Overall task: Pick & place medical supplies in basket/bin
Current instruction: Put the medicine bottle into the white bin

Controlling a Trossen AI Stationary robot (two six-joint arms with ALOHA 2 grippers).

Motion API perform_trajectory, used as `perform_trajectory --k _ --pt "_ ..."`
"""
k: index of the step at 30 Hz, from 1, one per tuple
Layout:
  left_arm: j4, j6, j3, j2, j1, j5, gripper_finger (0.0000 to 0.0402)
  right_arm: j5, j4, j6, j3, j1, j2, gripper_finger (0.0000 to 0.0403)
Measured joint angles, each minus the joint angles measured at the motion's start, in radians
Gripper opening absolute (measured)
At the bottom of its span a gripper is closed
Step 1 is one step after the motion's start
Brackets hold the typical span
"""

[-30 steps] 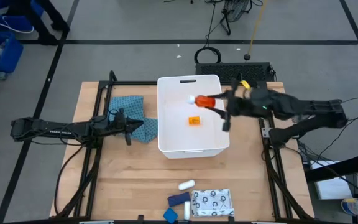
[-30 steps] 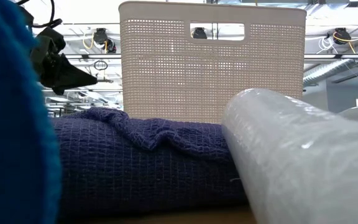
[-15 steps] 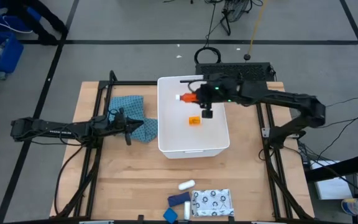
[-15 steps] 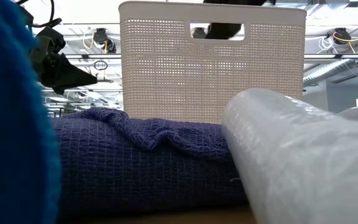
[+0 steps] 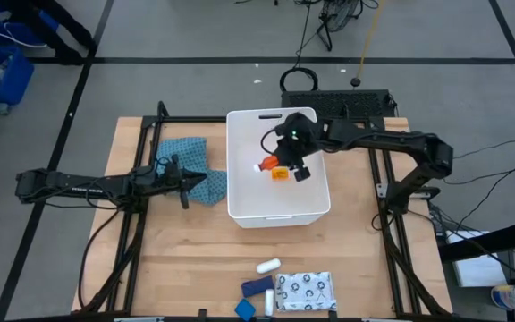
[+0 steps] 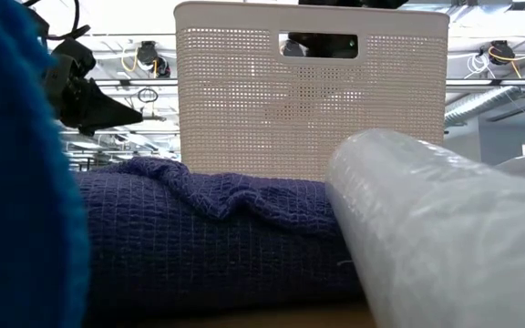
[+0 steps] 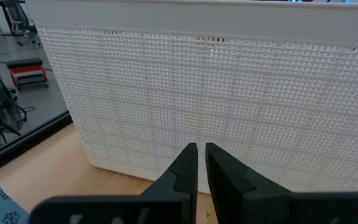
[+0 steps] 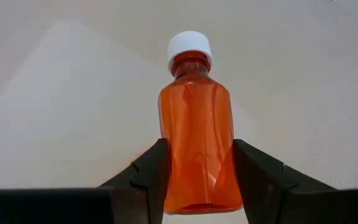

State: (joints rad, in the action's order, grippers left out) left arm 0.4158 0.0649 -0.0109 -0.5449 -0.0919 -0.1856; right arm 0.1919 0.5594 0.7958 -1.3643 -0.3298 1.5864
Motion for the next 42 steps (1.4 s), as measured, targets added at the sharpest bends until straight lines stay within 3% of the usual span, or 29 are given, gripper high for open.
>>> perform_trajectory --k 9,19,32,42 --pt "0.006 -0.055 0.000 0.000 0.000 -0.008 0.0037 -0.004 0.004 -0.015 0.047 -0.041 0.000 0.0143" --pt "0.008 -0.063 0.000 0.000 0.000 -0.039 0.0037 -0.009 -0.130 -0.099 0.180 -0.099 0.033 0.0143" --pt "0.009 -0.068 0.000 0.000 0.000 -0.052 0.0037 -0.057 -0.101 -0.085 0.174 -0.087 0.226 0.0143" --pt "0.008 -0.101 0.000 0.000 0.000 -0.052 0.0037 -0.057 -0.100 -0.095 0.178 -0.087 0.233 0.0145"
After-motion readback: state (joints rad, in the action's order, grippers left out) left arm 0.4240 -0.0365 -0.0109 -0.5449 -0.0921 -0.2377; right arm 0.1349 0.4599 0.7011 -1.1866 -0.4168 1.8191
